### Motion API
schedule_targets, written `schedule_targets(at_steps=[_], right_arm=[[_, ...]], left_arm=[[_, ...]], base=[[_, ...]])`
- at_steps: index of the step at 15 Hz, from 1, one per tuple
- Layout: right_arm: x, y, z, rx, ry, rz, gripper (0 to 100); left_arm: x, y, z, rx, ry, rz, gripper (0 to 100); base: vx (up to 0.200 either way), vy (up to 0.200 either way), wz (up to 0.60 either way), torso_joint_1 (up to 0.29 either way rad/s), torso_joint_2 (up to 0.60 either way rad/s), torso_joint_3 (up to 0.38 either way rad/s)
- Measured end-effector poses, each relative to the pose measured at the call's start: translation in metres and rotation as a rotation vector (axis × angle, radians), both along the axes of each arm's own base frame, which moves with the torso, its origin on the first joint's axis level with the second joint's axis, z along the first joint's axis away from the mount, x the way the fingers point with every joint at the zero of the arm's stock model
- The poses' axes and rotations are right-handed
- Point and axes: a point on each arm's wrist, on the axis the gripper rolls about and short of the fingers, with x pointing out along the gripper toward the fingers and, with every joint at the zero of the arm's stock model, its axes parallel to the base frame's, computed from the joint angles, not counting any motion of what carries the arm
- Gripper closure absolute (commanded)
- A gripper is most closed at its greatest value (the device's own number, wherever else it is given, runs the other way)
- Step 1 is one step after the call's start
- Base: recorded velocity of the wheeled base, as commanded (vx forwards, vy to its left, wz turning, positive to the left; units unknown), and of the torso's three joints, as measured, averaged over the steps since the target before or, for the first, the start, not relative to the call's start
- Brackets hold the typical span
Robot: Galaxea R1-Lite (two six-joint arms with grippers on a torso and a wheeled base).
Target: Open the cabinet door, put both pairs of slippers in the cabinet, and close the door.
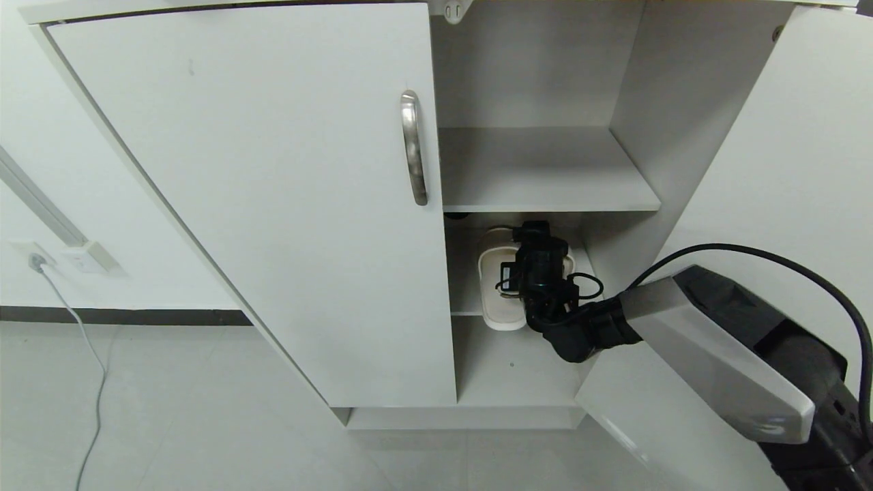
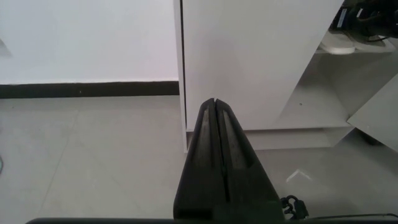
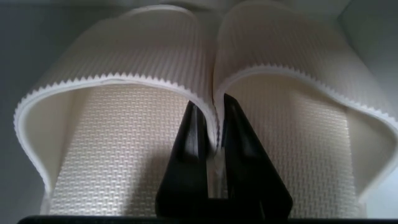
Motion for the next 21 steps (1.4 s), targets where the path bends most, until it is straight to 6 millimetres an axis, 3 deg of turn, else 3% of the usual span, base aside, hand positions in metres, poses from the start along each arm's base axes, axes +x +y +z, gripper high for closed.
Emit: schedule_targets(at_steps=[9, 10, 16, 19, 21], right_arm=[[0.016, 0.006, -0.001, 0.003, -0.005, -0.012, 100], [0.016, 0.006, -0.001, 0.003, -0.006, -0.013, 0], [0.011, 0.003, -0.011, -0.015, 0.029, -0.032, 0], [-0.009, -0.002, -0.01, -0.024, 0.048, -0.025, 0], [-0.033, -0.005, -0.004, -0.032, 0.06, -0.005, 0]], left_arm=[[0.0, 0.0, 0.0, 0.0, -0.001, 0.0, 100], [0.0, 0.0, 0.0, 0.0, 0.0, 0.0, 100], [0.0, 0.0, 0.0, -0.002, -0.001, 0.0, 100], [0.0, 0.0, 0.0, -0.003, 0.0, 0.0, 100], [0.0, 0.0, 0.0, -0.004, 0.0, 0.0, 100]], base=[[0.0, 0.0, 0.0, 0.0, 0.0, 0.0], [0.0, 0.0, 0.0, 0.0, 0.0, 0.0], [0.0, 0.0, 0.0, 0.0, 0.0, 0.0], [0.0, 0.0, 0.0, 0.0, 0.0, 0.0], [0.0, 0.0, 0.0, 0.0, 0.0, 0.0]])
